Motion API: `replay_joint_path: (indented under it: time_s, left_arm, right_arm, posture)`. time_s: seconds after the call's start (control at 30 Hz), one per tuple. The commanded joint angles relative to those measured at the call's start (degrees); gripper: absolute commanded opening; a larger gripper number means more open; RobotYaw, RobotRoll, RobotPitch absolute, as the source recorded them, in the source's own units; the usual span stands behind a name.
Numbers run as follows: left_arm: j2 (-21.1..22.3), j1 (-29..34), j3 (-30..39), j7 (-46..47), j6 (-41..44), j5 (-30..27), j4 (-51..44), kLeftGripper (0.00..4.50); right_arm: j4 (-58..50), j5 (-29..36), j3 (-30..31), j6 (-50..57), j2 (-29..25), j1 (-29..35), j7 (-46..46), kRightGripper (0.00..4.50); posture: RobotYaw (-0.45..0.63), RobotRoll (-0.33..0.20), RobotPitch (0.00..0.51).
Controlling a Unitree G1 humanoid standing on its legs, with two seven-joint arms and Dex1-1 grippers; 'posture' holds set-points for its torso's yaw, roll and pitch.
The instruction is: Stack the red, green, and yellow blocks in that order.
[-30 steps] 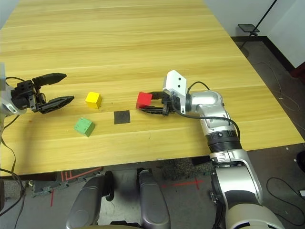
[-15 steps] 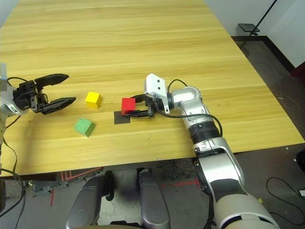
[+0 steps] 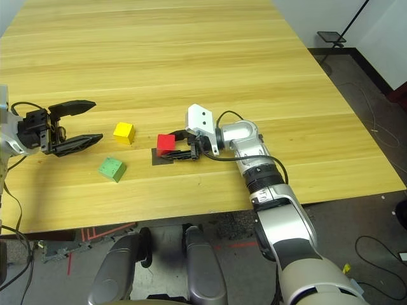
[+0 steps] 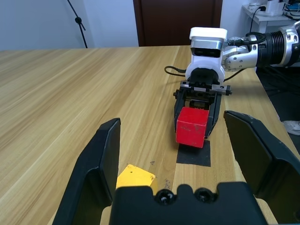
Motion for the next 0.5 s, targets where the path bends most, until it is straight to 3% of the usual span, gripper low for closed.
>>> replay_joint_path:
  time_s: [0.03, 0.5]
  left_arm:
    - [-0.2, 0.2, -0.5, -0.1, -0.4, -0.2, -0.1, 4.50]
    - [-0.7, 0.2, -0.3, 0.9, -0.6, -0.1, -0.1, 4.50]
  right_arm:
    - [0.6, -0.9, 0.4, -1.3, -0.2, 1.6, 0.0, 2.05]
    - [1.9, -1.9, 1.1, -2.7, 1.1, 2.1, -0.2, 2.05]
  posture:
    - [0.33, 0.013, 0.220]
    - [0.34, 0.014, 0.223]
